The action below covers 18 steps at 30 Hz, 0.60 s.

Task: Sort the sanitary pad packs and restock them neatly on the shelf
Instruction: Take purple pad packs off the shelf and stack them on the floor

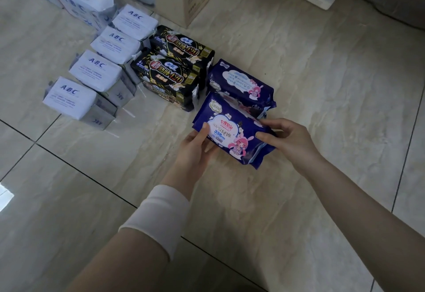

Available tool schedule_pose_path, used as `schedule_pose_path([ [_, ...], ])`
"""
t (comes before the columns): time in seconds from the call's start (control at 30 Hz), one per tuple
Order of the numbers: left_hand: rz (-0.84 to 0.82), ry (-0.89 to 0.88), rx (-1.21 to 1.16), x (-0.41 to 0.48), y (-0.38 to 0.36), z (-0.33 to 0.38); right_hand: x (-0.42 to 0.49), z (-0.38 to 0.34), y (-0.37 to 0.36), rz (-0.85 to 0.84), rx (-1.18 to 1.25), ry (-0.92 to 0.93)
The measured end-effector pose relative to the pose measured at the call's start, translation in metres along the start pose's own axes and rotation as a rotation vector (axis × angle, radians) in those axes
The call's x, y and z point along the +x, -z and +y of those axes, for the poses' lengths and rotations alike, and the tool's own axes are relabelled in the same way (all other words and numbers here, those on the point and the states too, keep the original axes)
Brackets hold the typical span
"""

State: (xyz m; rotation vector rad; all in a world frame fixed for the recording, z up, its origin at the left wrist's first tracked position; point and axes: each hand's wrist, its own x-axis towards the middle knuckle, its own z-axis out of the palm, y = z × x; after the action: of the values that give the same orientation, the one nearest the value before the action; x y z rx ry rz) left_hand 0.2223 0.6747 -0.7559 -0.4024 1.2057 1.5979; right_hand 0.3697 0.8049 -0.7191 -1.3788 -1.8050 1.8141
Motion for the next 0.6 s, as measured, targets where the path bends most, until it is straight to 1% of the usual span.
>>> schedule_pose_path([
  [0.1,0.010,0.005,-0.021,0.005,0.002,0.003,0.004,0.002,-0.004,0.031,-0.083,0.080],
  [0.23,0.092,-0.013,0.048,0.010,0.006,0.006,0.007,0.007,-0.014,0.097,-0.311,0.316],
  [0.37,0.171,-0.024,0.072,0.016,0.010,0.008,0.010,0.017,-0.022,0.136,-0.453,0.497],
  [0.6,0.175,-0.030,0.091,0.021,0.010,0.012,0.011,0.028,-0.035,0.205,-0.543,0.639],
])
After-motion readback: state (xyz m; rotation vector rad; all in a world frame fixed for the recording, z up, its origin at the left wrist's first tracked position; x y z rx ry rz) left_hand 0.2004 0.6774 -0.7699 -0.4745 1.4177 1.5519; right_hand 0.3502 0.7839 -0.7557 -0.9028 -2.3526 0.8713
